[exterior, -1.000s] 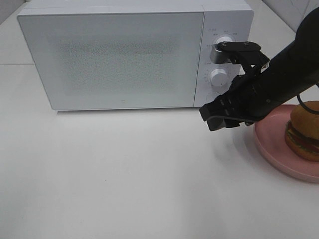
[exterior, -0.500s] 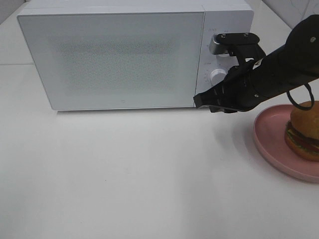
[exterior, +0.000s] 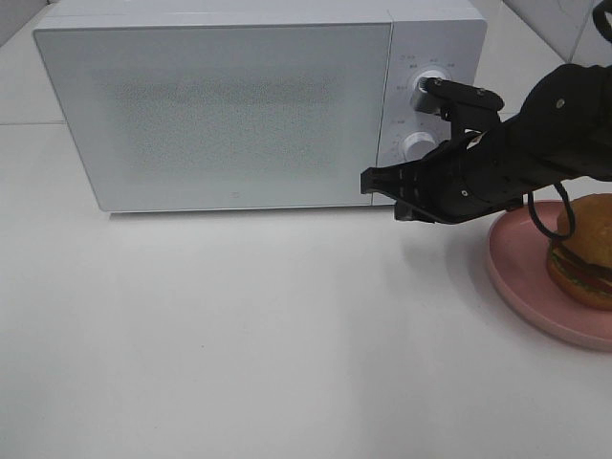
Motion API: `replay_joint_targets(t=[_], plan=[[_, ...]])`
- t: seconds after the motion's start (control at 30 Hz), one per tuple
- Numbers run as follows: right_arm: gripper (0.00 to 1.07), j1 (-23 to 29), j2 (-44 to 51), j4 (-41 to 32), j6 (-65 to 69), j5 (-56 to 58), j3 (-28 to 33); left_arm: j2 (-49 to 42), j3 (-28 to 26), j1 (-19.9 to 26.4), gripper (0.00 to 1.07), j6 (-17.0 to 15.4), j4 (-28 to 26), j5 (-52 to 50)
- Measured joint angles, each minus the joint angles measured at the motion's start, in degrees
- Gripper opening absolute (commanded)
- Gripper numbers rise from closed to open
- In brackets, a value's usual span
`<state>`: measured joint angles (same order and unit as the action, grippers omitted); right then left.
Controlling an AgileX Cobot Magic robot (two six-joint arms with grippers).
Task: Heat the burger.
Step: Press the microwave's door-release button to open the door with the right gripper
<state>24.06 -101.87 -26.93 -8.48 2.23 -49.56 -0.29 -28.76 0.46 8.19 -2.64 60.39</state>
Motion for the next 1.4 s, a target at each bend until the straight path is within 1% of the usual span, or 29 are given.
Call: replay_joint_targets(t=[0.23,0.3,0.37,0.47,0.7,0.73,0.77,0.83,0.9,1.23,1.33,1.4], plan=[[0.00,0.0,-1.9,-0.6,7.9,-5.0,0.0,0.0,0.0,0.0,0.00,0.0,0.0,0.0],[0.00,0.0,-2.2,-0.6,13.9,-9.5,0.3,0.0,0.0,0.0,0.00,0.0,0.0,0.0],[0.00,0.0,-2.2,-0.6,15.2,-10.5,0.4,0.0,0.0,0.0,0.00,0.0,0.0,0.0],[0.00,0.0,-2.2,-0.7,21.8,-14.0,0.8,0.0,0.0,0.0,0.00,0.0,0.0,0.0],[0.00,0.0,-2.4,-0.7,29.6,-15.6,0.8,0.0,0.0,0.0,0.00,0.0,0.0,0.0],[0.00,0.0,-2.8,-0.7,32.8,-15.9,0.8,0.0,0.0,0.0,0.00,0.0,0.0,0.0],[0.00,0.0,-2.8,-0.7,32.8,-15.9,0.8,0.0,0.0,0.0,0.00,0.0,0.0,0.0],[0.00,0.0,-3.4,-0.6,38.0,-16.0,0.8,0.0,0.0,0.0,0.00,0.0,0.0,0.0],[0.00,0.0,-4.0,-0.2,40.6,-16.3,0.8,0.0,0.0,0.0,0.00,0.0,0.0,0.0],[0.00,0.0,-5.1,1.0,48.6,-20.0,0.8,0.0,0.0,0.0,0.00,0.0,0.0,0.0],[0.00,0.0,-6.0,2.1,51.3,-20.7,1.0,0.0,0.0,0.0,0.00,0.0,0.0,0.0],[0.00,0.0,-6.5,3.9,55.9,-22.6,2.5,0.0,0.0,0.0,0.00,0.0,0.0,0.0]])
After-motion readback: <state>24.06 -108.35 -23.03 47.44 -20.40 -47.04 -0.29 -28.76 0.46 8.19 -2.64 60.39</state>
